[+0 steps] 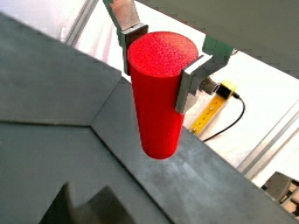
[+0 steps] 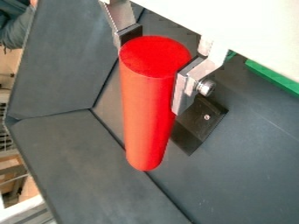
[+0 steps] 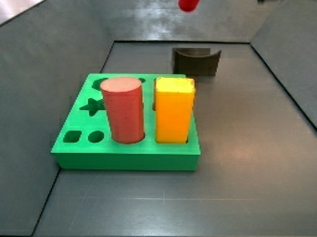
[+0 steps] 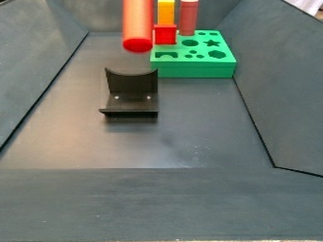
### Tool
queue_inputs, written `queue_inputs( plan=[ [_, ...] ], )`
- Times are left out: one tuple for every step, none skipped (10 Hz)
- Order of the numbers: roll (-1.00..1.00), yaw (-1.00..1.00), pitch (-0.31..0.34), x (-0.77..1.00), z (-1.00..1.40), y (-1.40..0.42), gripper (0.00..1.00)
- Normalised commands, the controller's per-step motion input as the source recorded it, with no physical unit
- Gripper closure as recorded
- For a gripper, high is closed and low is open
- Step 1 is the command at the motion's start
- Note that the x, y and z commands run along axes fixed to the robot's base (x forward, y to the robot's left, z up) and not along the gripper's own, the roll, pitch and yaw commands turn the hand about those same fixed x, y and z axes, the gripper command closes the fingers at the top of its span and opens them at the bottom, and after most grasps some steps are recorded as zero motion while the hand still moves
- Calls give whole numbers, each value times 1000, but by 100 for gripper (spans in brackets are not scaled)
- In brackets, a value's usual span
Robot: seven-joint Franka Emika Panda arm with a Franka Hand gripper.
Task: Pick up the round object. Move up. Place the round object on the fixture. Regrasp the round object. Move to above the board. Insert the round object.
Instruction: Move to above the board.
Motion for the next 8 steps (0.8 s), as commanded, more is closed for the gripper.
queue_inputs(
  plan=[
    [-60, -17, 116, -104, 843, 11, 100],
    [-49, 4, 120, -68, 661, 4, 100],
    [-39, 31, 122, -37, 417, -7, 100],
    [-34, 48, 126, -14, 241, -13, 100],
    [-1000, -83, 43, -418, 181, -1000, 100],
    [-1000, -80, 39, -414, 174, -1000, 100],
    [-1000, -77, 31, -439, 199, -1000, 100],
    [-1000, -73, 31, -447, 174, -1000, 100]
  ],
)
